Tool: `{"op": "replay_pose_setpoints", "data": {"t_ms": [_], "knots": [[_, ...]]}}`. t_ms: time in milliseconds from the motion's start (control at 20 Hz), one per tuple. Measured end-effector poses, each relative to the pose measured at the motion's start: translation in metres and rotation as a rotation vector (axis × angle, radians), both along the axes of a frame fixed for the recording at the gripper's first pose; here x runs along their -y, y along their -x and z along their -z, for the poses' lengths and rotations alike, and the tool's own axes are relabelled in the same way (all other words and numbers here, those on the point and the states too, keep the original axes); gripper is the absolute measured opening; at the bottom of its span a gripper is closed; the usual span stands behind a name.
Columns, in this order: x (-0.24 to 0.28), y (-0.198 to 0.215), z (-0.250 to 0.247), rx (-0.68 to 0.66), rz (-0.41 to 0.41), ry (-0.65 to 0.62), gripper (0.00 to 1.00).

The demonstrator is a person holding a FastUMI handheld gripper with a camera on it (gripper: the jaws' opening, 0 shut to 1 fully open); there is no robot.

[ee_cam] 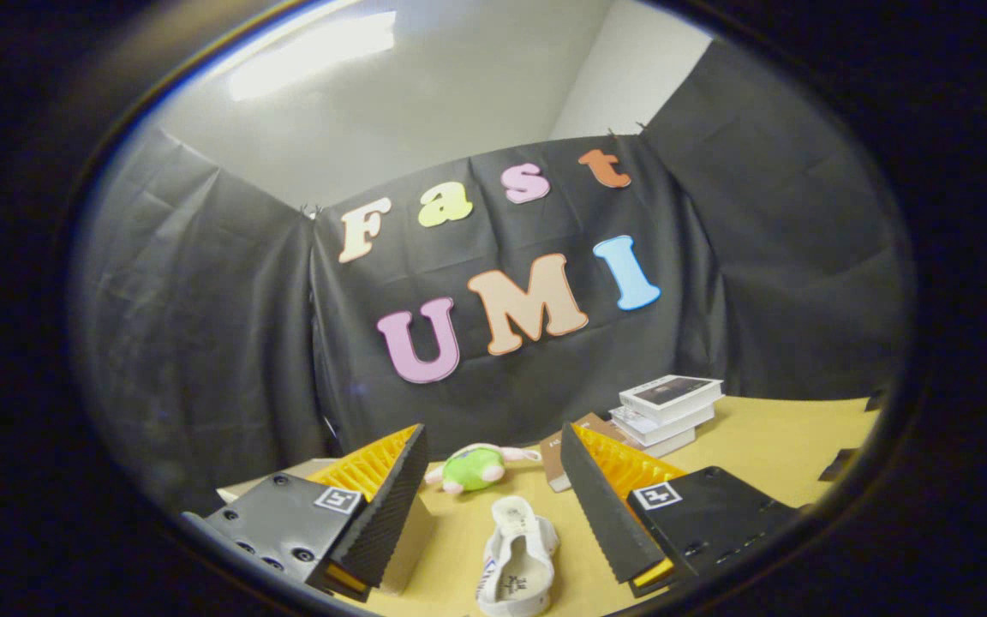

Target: Open the storage box then place both shoes into the box .Put the left shoe in first, then the right shoe, with the right side of both shoes facing outward in a uniform manner.

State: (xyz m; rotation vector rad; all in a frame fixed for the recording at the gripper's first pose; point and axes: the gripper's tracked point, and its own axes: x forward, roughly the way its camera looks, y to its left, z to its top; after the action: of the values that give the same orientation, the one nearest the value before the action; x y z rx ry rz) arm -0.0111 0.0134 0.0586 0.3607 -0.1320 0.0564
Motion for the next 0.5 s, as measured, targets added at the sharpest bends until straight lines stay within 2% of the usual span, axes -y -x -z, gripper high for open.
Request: {"op": "replay_pose_setpoints", "data": {"t_ms": [250, 500], "knots": [[-0.029, 0.000, -0.015, 0.030, -0.092, -0.277, 1.00], [-0.052, 0.002, -0.021, 0.104, -0.222, -0.719, 1.00]]}}
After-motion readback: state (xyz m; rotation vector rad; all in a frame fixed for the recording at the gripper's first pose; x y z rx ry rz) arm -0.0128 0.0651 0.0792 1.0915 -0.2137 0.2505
